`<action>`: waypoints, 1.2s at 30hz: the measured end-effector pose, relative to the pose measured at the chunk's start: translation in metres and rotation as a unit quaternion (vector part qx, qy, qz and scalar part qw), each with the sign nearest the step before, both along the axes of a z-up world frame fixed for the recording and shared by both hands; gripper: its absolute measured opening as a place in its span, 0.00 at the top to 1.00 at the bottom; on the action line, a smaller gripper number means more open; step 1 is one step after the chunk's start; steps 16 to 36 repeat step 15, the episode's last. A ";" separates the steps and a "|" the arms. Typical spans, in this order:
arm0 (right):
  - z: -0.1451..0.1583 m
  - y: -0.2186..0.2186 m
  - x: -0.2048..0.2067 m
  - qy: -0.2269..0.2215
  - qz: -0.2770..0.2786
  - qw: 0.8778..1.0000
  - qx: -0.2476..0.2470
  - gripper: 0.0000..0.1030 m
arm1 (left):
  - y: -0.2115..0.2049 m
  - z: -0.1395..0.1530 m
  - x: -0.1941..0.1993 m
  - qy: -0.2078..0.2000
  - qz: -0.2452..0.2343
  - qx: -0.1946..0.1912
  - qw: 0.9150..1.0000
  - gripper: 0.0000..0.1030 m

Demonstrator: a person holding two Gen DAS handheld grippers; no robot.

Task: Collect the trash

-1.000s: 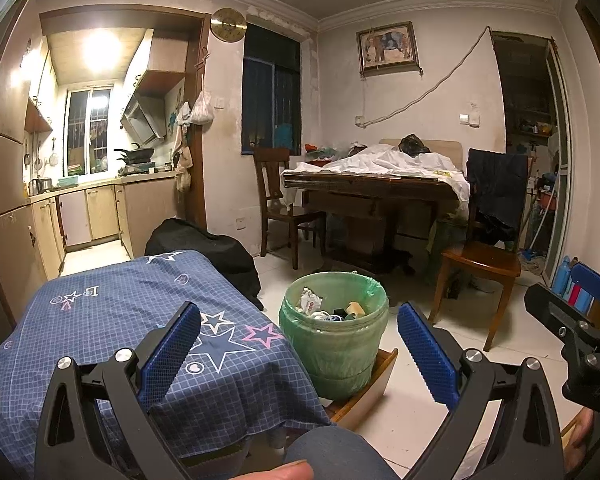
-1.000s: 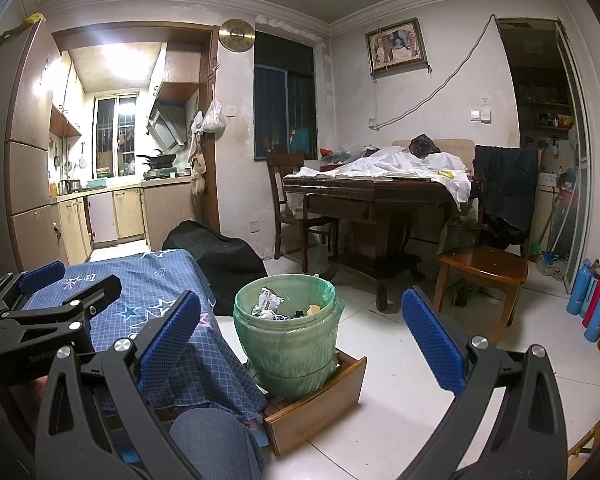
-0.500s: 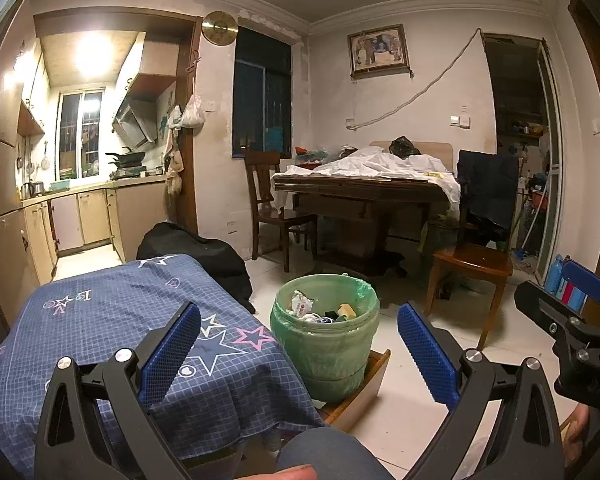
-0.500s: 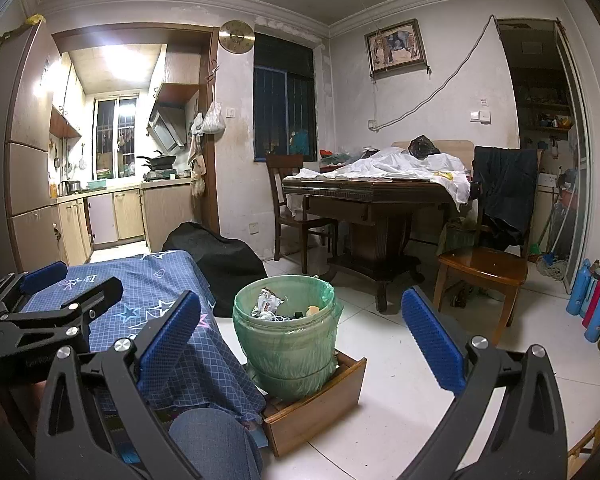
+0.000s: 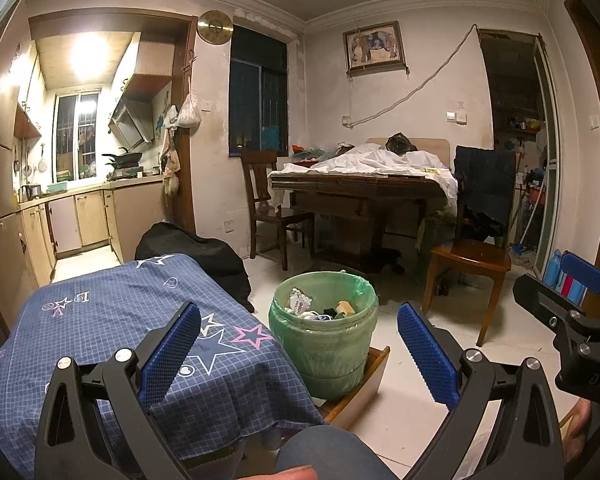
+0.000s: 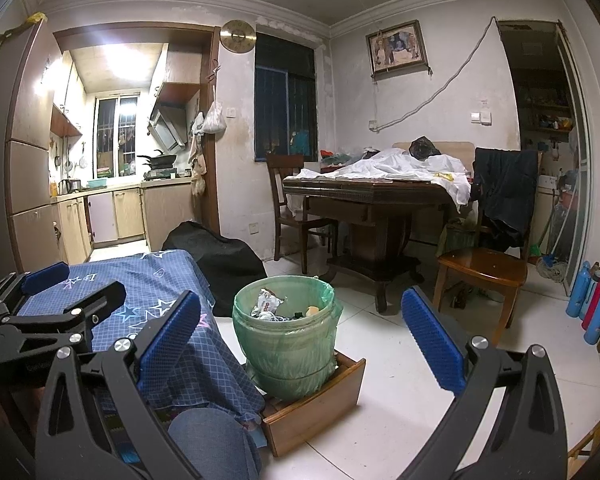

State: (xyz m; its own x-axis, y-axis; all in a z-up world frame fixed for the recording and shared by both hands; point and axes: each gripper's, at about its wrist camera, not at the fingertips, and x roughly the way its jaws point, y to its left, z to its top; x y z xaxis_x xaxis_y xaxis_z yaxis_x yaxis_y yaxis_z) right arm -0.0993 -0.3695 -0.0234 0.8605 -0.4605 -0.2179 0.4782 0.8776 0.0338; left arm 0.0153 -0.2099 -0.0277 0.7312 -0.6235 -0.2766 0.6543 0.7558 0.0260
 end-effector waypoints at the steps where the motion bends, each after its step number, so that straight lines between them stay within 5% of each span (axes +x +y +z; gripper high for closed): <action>1: 0.000 0.000 0.000 0.000 0.000 1.000 0.000 0.05 | 0.000 -0.001 0.000 0.000 -0.001 0.000 1.000 0.05; 36: 0.001 -0.005 0.000 -0.001 0.002 1.000 -0.001 0.05 | -0.002 -0.005 -0.002 -0.001 -0.011 -0.001 1.000 0.05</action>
